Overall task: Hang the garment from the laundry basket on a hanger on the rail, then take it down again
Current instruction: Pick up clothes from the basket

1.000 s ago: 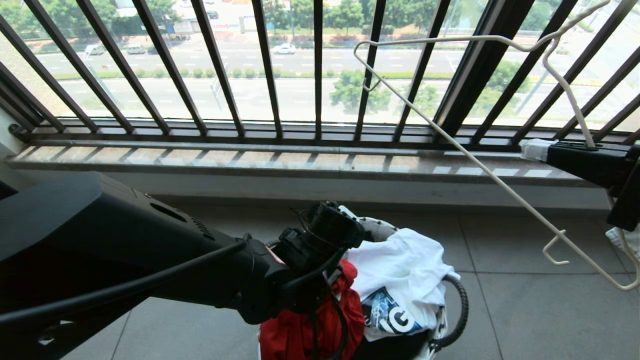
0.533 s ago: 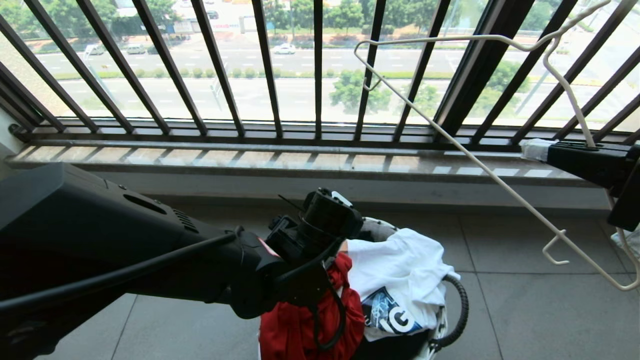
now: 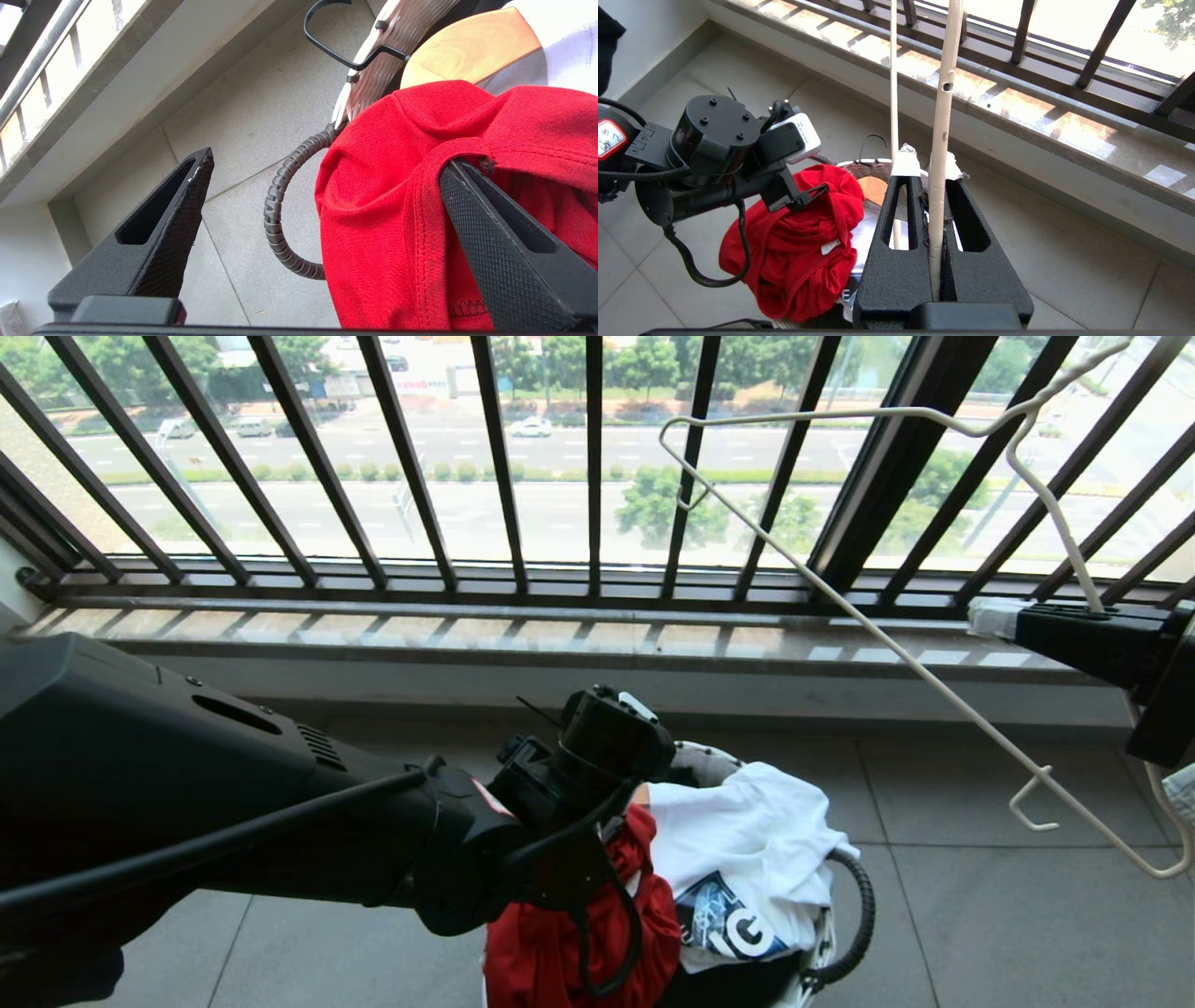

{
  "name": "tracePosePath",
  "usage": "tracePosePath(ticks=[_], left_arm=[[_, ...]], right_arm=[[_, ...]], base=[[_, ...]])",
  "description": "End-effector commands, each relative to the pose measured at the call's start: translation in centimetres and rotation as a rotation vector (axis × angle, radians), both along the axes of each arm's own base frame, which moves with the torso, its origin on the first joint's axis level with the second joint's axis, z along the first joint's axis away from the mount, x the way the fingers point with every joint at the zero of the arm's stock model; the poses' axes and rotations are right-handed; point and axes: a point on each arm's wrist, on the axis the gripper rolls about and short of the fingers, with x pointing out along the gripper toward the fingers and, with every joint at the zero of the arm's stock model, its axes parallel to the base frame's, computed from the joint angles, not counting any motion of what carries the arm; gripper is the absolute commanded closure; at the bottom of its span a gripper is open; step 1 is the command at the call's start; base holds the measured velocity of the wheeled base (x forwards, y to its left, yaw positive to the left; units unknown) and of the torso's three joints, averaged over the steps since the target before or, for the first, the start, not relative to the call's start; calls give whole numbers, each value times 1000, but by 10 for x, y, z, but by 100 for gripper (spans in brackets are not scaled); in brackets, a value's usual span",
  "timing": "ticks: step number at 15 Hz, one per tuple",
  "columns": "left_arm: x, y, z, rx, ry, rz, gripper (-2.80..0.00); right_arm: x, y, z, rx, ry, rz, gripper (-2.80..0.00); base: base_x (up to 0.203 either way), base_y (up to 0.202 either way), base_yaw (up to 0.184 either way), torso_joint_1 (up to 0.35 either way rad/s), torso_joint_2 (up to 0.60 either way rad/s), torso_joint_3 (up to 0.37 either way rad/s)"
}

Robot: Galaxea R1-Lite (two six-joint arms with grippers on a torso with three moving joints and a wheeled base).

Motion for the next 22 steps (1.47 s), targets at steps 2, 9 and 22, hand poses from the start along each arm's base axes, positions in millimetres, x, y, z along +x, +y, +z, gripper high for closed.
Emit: tracePosePath(ticks=[2, 9, 22], left_arm=[[-2, 0, -4, 16, 8, -4, -280], [-13, -5, -11, 39, 47, -62, -280], [-6, -11, -31, 35, 123, -128, -280]], right_arm=[[0, 0, 0, 0, -1, 2, 0], [0, 0, 0, 0, -1, 1, 0], [1, 0, 0, -1, 0, 2, 0]], base=[[0, 0, 0, 0, 0, 0], [0, 0, 0, 0, 0, 0], [0, 0, 0, 0, 0, 0]])
